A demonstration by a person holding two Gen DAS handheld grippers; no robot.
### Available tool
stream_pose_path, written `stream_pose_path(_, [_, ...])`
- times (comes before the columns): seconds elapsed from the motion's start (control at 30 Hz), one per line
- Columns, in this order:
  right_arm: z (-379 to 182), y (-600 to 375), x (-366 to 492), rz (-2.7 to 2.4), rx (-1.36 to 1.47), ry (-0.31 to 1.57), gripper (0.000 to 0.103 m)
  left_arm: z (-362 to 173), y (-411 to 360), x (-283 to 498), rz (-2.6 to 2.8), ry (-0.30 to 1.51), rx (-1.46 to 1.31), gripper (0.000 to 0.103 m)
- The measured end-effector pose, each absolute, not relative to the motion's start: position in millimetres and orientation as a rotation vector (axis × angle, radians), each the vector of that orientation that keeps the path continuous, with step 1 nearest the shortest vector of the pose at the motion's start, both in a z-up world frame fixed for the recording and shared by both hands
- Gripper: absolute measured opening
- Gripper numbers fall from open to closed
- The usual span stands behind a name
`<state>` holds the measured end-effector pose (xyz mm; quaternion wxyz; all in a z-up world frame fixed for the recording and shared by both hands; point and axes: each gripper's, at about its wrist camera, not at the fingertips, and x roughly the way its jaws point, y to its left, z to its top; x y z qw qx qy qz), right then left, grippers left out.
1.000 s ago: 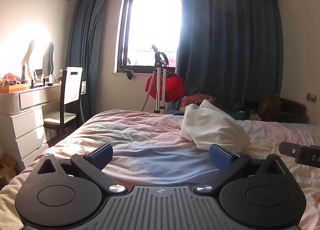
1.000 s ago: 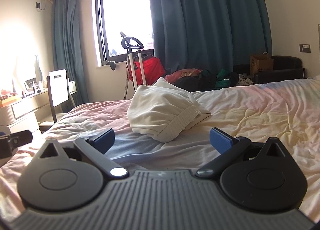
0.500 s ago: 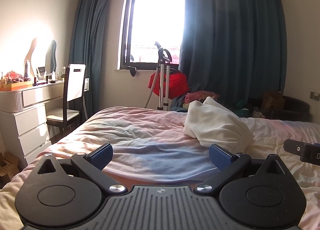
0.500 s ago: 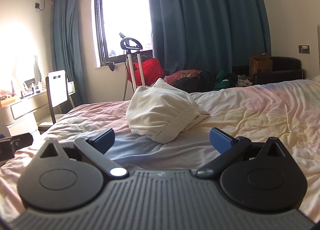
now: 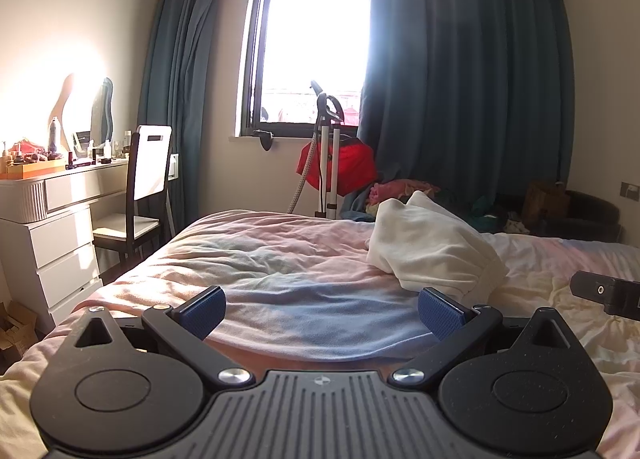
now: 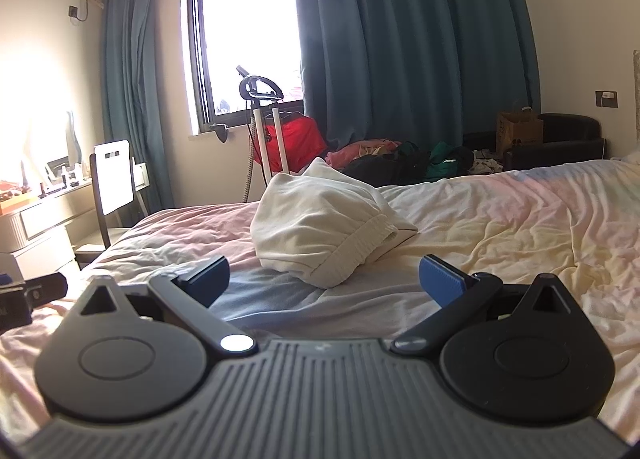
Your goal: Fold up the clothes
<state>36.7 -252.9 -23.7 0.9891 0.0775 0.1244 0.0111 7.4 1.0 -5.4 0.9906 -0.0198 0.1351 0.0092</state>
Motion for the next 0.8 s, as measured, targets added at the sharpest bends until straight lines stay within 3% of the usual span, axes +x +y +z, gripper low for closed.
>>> stream_pose_path(0.4, [-7.6,-262.2,40.2,0.06,0.294,0.216,0.103,-13.7,-2.1,12.6,0.02,0.293,-0.03,0.103])
stream_pose_path(0.5, [18.3,-265.3,56.9,0.0,0.283,0.183,0.103,-19.2,-5.6,16.6,0.021,0.28,-0.002,0.103])
stream_pose_path(0.7, [48.2,-293.0,86.6,-0.108,0.269,0.193,0.103,-45.4,-23.8,50.0,-0.008,0.404,0.088,0.103])
stream_pose_path(0.8, [33.4,-312.7,87.1,-0.157,0.293,0.199,0.103,-60.4,-46.9,79.2,-0.057,0.458,0.173,0.103])
